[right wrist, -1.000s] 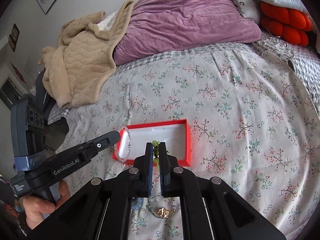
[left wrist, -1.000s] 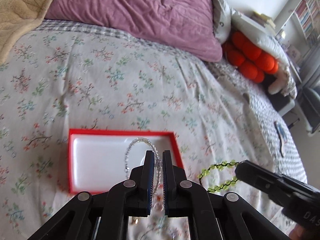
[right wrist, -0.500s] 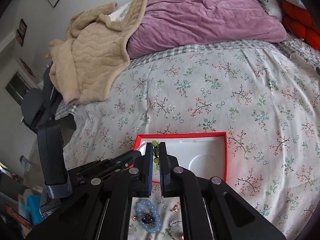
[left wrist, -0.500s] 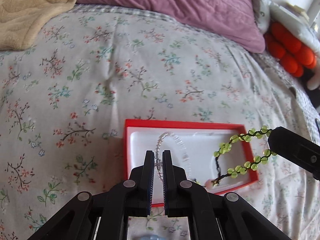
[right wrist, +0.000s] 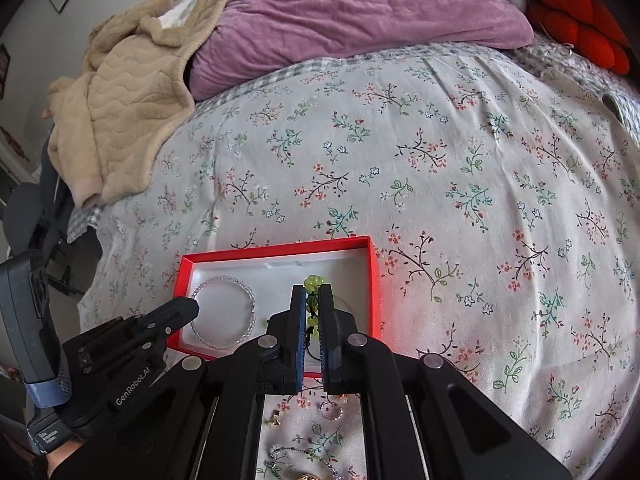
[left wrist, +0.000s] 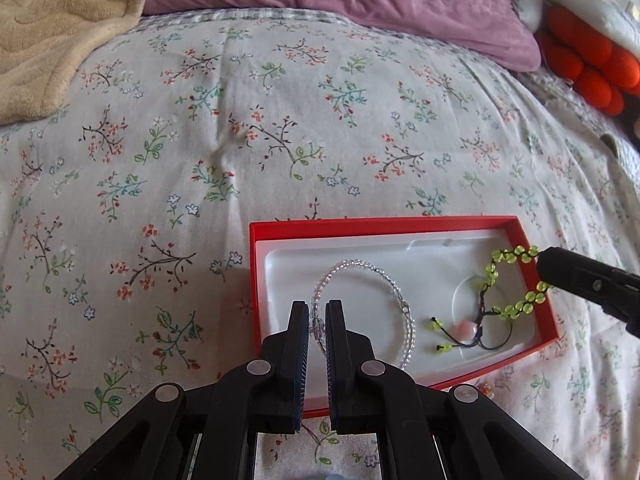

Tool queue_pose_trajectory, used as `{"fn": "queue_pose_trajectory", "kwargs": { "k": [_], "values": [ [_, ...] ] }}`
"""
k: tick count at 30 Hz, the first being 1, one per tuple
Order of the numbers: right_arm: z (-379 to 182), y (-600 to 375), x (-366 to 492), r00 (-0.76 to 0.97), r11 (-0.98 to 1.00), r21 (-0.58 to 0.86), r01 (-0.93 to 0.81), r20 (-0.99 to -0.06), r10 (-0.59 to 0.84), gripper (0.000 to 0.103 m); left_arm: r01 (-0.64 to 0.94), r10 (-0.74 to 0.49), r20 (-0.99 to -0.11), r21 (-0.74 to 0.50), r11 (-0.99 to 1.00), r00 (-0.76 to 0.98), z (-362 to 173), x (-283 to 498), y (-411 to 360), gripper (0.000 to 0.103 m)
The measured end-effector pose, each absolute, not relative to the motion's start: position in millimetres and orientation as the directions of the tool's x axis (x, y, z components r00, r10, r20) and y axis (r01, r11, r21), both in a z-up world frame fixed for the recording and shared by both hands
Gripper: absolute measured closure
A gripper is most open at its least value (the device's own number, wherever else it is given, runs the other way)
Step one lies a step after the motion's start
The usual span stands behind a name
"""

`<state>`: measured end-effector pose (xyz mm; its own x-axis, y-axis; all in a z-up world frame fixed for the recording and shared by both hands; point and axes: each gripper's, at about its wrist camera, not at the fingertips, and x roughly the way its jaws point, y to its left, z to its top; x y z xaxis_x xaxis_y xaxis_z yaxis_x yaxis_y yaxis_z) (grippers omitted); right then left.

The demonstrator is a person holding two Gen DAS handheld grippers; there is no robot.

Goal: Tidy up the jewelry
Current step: 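Open the left gripper over the white insert while the right gripper releases its bracelet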

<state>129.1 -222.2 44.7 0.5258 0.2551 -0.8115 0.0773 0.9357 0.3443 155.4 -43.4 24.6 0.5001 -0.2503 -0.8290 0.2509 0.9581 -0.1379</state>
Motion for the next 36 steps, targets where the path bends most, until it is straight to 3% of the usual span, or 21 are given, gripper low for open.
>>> {"fn": "queue_pose_trajectory", "kwargs": {
  "k": [2, 4, 6, 7, 9, 14, 29, 36],
  "values": [
    [45.0, -223.8, 129.0, 0.507, 0.935, 0.344, 0.085, -0.823, 0.257, 0.094, 0.254, -0.245, -0.833, -0.131, 0.958, 0.497, 26.9, 153.4, -42.9, 0.094],
    [47.4, -224.5, 126.1, 0.500, 0.935, 0.346, 0.082, -0.825, 0.262, 0.080, 0.258, -0.247, -0.833, -0.130, 0.957, 0.495, 30.8, 149.1, -41.7, 0.082],
    [51.4, -225.3, 120.2, 0.507, 0.935, 0.344, 0.087, -0.823, 0.255, 0.053, 0.256, -0.235, -0.832, -0.116, 0.960, 0.503, 35.7, 143.0, -40.4, 0.072],
    [54.3, -226.0, 116.8, 0.515, 0.933, 0.349, 0.090, -0.818, 0.256, 0.051, 0.255, -0.232, -0.832, -0.113, 0.960, 0.505, 37.6, 140.3, -39.9, 0.069],
    [59.3, -227.3, 110.7, 0.520, 0.928, 0.360, 0.090, -0.812, 0.264, 0.050, 0.255, -0.230, -0.836, -0.112, 0.961, 0.499, 41.4, 134.3, -37.8, 0.065],
    [69.8, -227.6, 91.3, 0.518, 0.932, 0.349, 0.093, -0.817, 0.254, 0.050, 0.252, -0.214, -0.838, -0.096, 0.963, 0.501, 50.2, 112.4, -31.6, 0.043],
    [76.2, -212.2, 31.5, 0.467, 0.964, 0.257, 0.062, -0.862, 0.200, 0.035, 0.242, -0.152, -0.869, -0.039, 0.970, 0.471, 56.5, 52.8, -17.0, 0.008],
    [60.4, -202.2, 13.5, 0.426, 0.975, 0.219, 0.043, -0.886, 0.180, 0.019, 0.183, -0.163, -0.907, -0.097, 0.978, 0.389, 31.5, 38.8, 7.4, 0.002]
  ]
}}
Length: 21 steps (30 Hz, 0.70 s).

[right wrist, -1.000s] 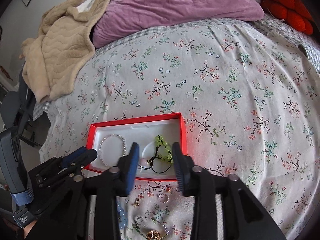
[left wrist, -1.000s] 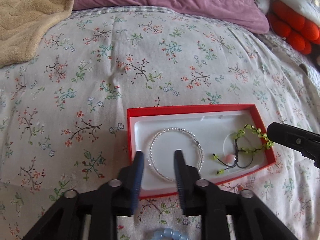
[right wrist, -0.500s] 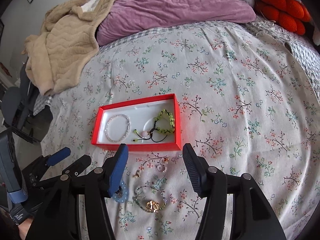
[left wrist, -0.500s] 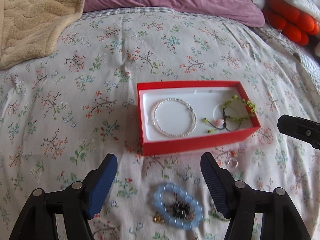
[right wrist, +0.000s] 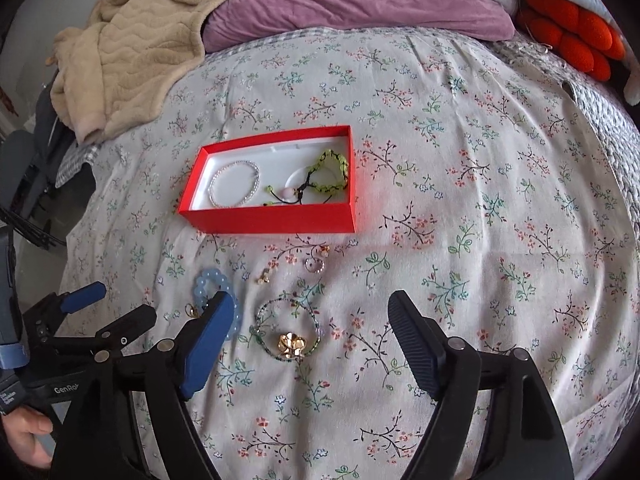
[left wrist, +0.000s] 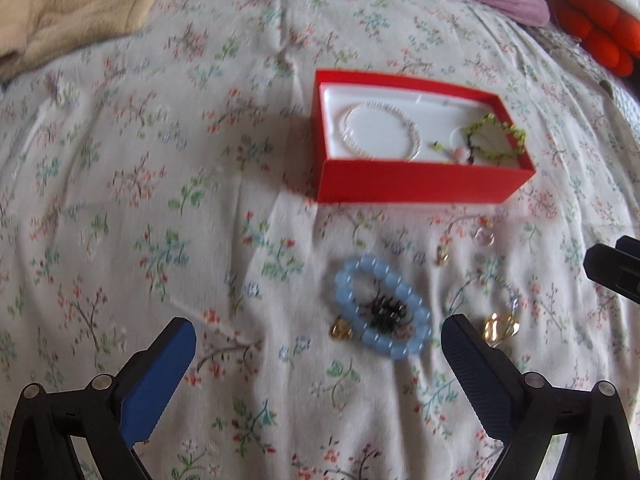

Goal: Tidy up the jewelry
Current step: 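Open the left gripper over the white insert while the right gripper releases its bracelet, then grasp the black hair clip with the left gripper while the right gripper grasps the gold knot ring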

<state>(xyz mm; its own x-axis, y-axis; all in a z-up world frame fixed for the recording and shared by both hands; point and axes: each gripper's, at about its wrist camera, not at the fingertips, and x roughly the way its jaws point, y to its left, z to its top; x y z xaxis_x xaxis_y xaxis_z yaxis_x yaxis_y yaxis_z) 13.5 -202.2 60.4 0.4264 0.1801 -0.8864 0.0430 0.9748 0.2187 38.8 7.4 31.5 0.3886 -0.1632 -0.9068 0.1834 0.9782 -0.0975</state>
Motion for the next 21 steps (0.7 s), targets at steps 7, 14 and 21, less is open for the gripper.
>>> {"fn": "queue_pose_trajectory", "kwargs": {
  "k": [7, 14, 21],
  "values": [
    [27.8, -199.1, 3.1, 0.340, 0.983, 0.175, 0.061, -0.929, 0.144, 0.019, 0.170, -0.161, -0.933, -0.111, 0.979, 0.321, 5.8, 32.8, 21.0, 0.002],
    [10.1, -193.4, -3.5, 0.268, 0.989, 0.140, 0.049, -0.956, 0.122, 0.019, 0.226, -0.161, -0.942, -0.095, 0.969, 0.293, -5.6, 24.8, 16.1, 0.002],
    [1.2, -188.8, -0.8, 0.224, 0.972, 0.229, 0.045, -0.951, 0.213, 0.019, 0.353, -0.152, -0.937, -0.033, 0.935, 0.313, -17.6, 13.6, 1.9, 0.002]
  ]
}}
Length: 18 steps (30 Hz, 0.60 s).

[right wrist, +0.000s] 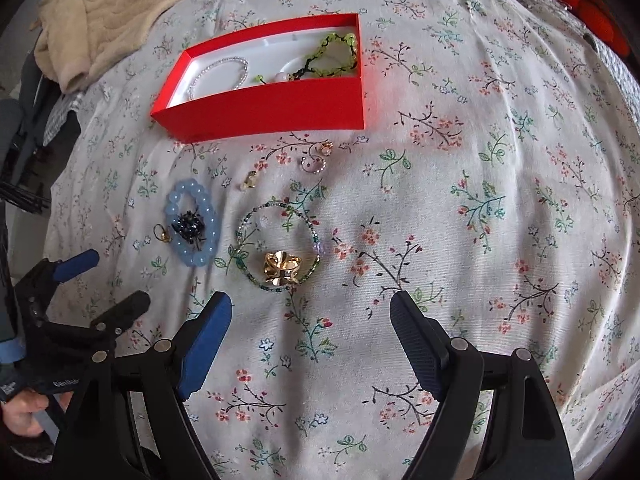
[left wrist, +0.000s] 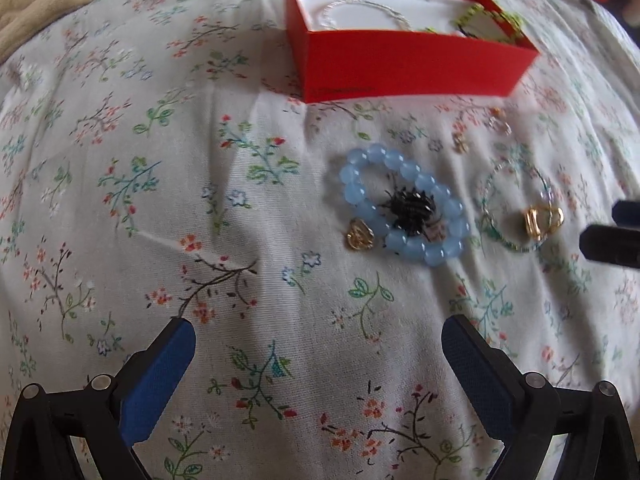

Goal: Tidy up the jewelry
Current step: 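Grasp the black hair clip with the left gripper while the right gripper grasps the gold knot ring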

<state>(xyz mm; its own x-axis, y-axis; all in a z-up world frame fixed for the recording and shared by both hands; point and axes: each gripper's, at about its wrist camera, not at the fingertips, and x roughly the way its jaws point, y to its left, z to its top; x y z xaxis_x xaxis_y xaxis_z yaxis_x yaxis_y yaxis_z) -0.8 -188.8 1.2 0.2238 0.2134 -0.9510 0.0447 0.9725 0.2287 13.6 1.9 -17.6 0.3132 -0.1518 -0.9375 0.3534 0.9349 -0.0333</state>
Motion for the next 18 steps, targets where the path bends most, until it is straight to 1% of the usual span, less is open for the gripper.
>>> {"fn": "queue_pose_trajectory", "kwargs": {
  "k": [3, 4, 6, 8, 10, 12, 13, 14, 15, 16, 18],
  "values": [
    [0.7, -190.4, 2.2, 0.229, 0.961, 0.270, 0.068, -0.941, 0.248, 0.019, 0.405, -0.159, -0.928, -0.010, 0.914, 0.336, -20.6, 10.6, -5.5, 0.002],
    [1.0, -191.0, 3.1, 0.234, 0.958, 0.278, 0.074, -0.938, 0.254, 0.019, 0.417, -0.162, -0.925, -0.004, 0.909, 0.344, -21.2, 10.3, -7.5, 0.004],
    [1.7, -189.6, 5.4, 0.240, 0.956, 0.283, 0.073, -0.936, 0.259, 0.020, 0.436, -0.175, -0.918, -0.003, 0.900, 0.356, -20.9, 10.9, -11.8, 0.009],
    [3.1, -185.8, 7.1, 0.248, 0.958, 0.282, 0.062, -0.934, 0.259, 0.021, 0.447, -0.192, -0.910, -0.008, 0.894, 0.368, -19.8, 13.4, -14.4, 0.017],
    [3.3, -180.5, 8.9, 0.250, 0.957, 0.285, 0.042, -0.931, 0.266, 0.028, 0.462, -0.213, -0.899, -0.014, 0.887, 0.382, -17.7, 16.1, -16.1, 0.023],
    [2.2, -175.1, 10.7, 0.246, 0.956, 0.293, 0.025, -0.928, 0.278, 0.044, 0.480, -0.233, -0.888, -0.015, 0.877, 0.397, -15.8, 17.9, -17.7, 0.028],
    [0.9, -173.0, 11.9, 0.244, 0.954, 0.298, 0.019, -0.927, 0.284, 0.047, 0.491, -0.242, -0.881, -0.012, 0.871, 0.407, -14.6, 18.9, -19.1, 0.033],
    [-0.3, -171.5, 12.8, 0.241, 0.953, 0.302, 0.015, -0.926, 0.290, 0.054, 0.501, -0.247, -0.873, -0.004, 0.866, 0.420, -13.4, 19.2, -20.3, 0.043],
    [-1.8, -170.2, 13.8, 0.237, 0.952, 0.307, 0.011, -0.925, 0.296, 0.059, 0.509, -0.250, -0.863, 0.010, 0.861, 0.438, -11.8, 19.3, -21.6, 0.048],
    [-3.3, -168.7, 15.2, 0.233, 0.950, 0.311, 0.007, -0.925, 0.301, 0.061, 0.517, -0.255, -0.856, 0.015, 0.856, 0.449, -10.7, 19.2, -22.4, 0.053],
    [-6.0, -167.3, 17.1, 0.229, 0.950, 0.313, 0.007, -0.925, 0.303, 0.064, 0.544, -0.288, -0.845, 0.004, 0.839, 0.450, -9.7, 21.1, -23.2, 0.054]
  ]
}}
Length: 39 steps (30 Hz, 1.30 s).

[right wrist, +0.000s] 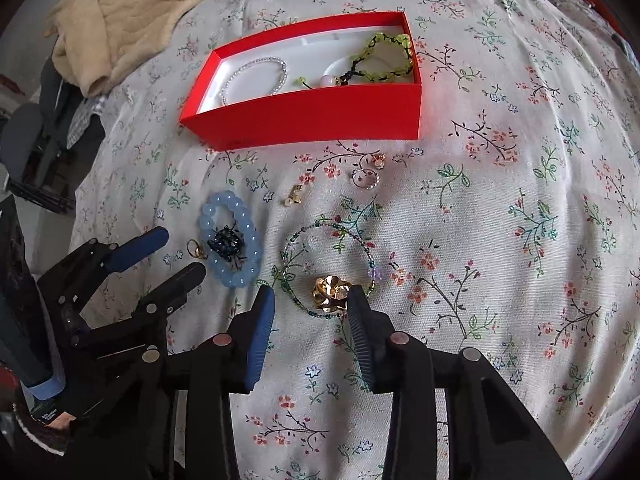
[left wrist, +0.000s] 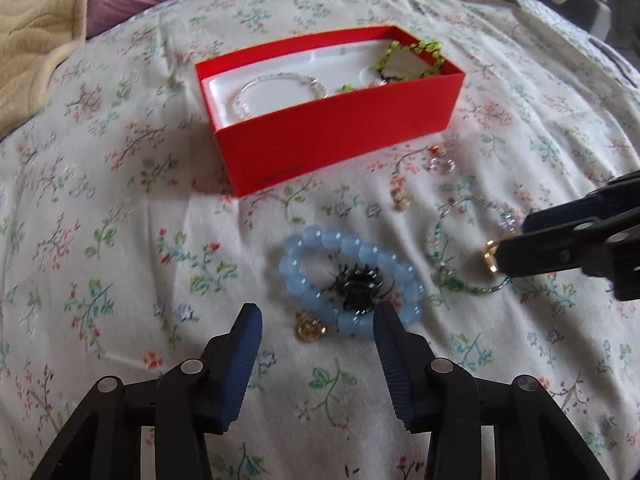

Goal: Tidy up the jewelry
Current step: 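Grasp the black hair clip with the left gripper while the right gripper grasps the gold knot ring, then carry the hair clip and gold ring over the red box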

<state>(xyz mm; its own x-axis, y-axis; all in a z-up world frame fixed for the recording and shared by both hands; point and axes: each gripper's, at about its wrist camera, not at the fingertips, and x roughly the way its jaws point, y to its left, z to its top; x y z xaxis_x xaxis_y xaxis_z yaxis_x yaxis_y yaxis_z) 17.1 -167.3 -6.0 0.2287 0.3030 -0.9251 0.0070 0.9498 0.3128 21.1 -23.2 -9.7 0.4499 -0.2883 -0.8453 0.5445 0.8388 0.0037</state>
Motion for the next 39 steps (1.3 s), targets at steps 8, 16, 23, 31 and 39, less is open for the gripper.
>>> {"fn": "queue_pose_trajectory", "kwargs": {
  "k": [8, 16, 23, 31, 39],
  "values": [
    [-16.9, -166.7, 24.4, 0.207, 0.952, 0.305, 0.022, -0.933, 0.294, 0.064, 0.597, -0.341, -0.845, -0.033, 0.801, 0.412, -11.9, 25.2, -42.2, 0.064],
    [-27.1, -165.5, 24.5, 0.187, 0.956, 0.293, 0.020, -0.940, 0.284, 0.064, 0.580, -0.300, -0.880, -0.034, 0.814, 0.368, -24.0, 32.9, -50.3, 0.076],
    [-32.6, -160.9, 23.4, 0.174, 0.962, 0.274, -0.005, -0.947, 0.270, 0.074, 0.572, -0.272, -0.896, -0.025, 0.820, 0.351, -32.3, 36.2, -53.4, 0.076],
    [-28.2, -155.0, 23.8, 0.186, 0.963, 0.267, -0.021, -0.946, 0.266, 0.076, 0.549, -0.283, -0.896, -0.054, 0.834, 0.341, -27.7, 40.0, -49.9, 0.080],
    [-12.7, -163.3, 20.8, 0.216, 0.952, 0.306, -0.015, -0.929, 0.302, 0.076, 0.522, -0.347, -0.870, -0.126, 0.844, 0.351, -7.1, 40.1, -30.7, 0.080]
  ]
}}
